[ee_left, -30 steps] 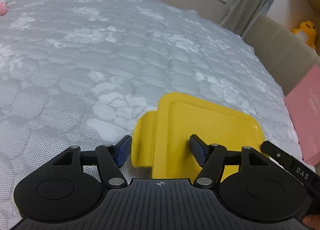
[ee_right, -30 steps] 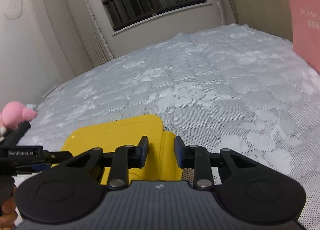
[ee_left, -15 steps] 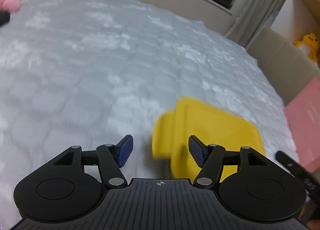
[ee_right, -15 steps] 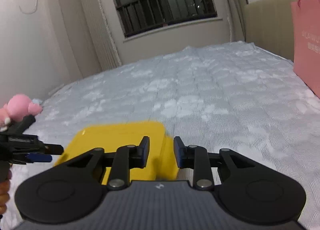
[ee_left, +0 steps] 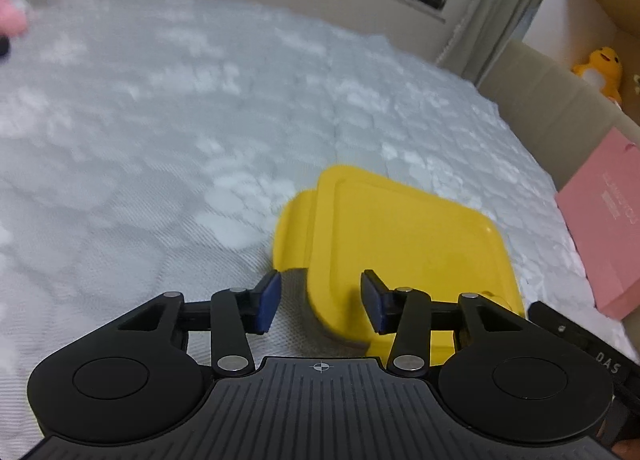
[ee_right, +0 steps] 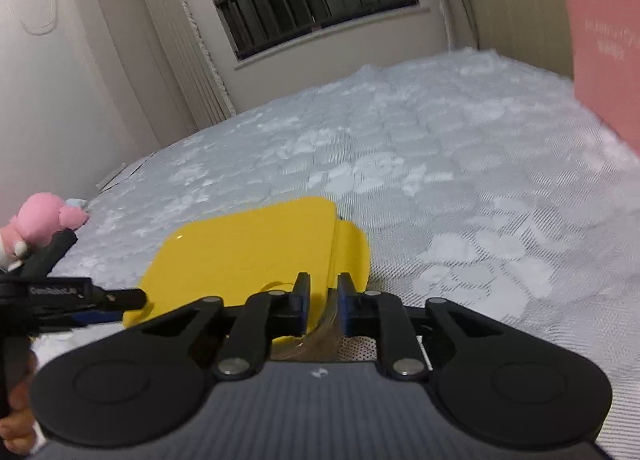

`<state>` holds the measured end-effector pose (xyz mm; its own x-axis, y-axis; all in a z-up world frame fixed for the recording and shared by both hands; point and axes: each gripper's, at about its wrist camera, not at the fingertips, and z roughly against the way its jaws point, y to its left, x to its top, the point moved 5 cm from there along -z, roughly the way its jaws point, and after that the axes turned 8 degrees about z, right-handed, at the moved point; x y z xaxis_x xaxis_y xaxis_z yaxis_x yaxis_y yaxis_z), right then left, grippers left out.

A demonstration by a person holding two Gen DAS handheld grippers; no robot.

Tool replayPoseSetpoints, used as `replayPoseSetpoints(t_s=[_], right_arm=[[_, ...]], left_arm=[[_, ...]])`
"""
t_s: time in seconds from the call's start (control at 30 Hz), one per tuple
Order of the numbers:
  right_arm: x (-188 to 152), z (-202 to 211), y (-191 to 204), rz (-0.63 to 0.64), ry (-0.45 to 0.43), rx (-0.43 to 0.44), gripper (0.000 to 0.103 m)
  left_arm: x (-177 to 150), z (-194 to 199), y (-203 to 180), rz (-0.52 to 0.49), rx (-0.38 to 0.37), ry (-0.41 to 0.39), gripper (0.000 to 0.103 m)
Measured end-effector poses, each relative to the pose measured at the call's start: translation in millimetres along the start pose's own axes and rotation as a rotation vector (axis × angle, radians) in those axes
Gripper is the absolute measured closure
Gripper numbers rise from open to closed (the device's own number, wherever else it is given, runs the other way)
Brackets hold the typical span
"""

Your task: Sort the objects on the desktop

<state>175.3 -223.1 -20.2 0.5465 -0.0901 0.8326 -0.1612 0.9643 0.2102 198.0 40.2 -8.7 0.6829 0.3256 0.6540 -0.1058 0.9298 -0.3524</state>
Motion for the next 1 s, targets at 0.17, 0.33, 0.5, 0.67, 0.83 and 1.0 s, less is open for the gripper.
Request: replayPoseSetpoints(t_s=[0.17, 0.33, 0.5, 0.67, 0.83, 1.0], right_arm=[[-15.3, 47.7, 29.9, 0.132, -0.049, -0.063, 0.037], [-50.7, 81.1, 65.2, 0.246, -0.028, -0.114, 0.019], [-76.0, 107.6, 76.8, 0.186, -0.035, -0.133, 0.014], [-78.2, 125.7, 89.9, 0.217, -0.053, -0.123, 0.009], [-78.2, 134.6, 95.3, 0.227, -0.084, -0.12, 0.006], [-80.5, 130.5, 91.5, 0.213, -0.069, -0.123, 0.005]], left_arm=[[-42.2, 49.0, -11.7, -0.13, 0.081, -0.075, 0.031], [-95.4, 82.4, -19.3, -0.225, 0.145, -0.149, 0.01], [-126.2, 101.1, -12.8, -0.18, 0.134, -0.124, 0.008], [-138.1, 107.7, 2.4, -0.133, 0.15, -0.083, 0.004], [-142.7, 110.6, 8.4, -0.134, 0.174, -0.076, 0.003], [-142.9, 110.4, 6.6, -0.132, 0.17, -0.081, 0.002]])
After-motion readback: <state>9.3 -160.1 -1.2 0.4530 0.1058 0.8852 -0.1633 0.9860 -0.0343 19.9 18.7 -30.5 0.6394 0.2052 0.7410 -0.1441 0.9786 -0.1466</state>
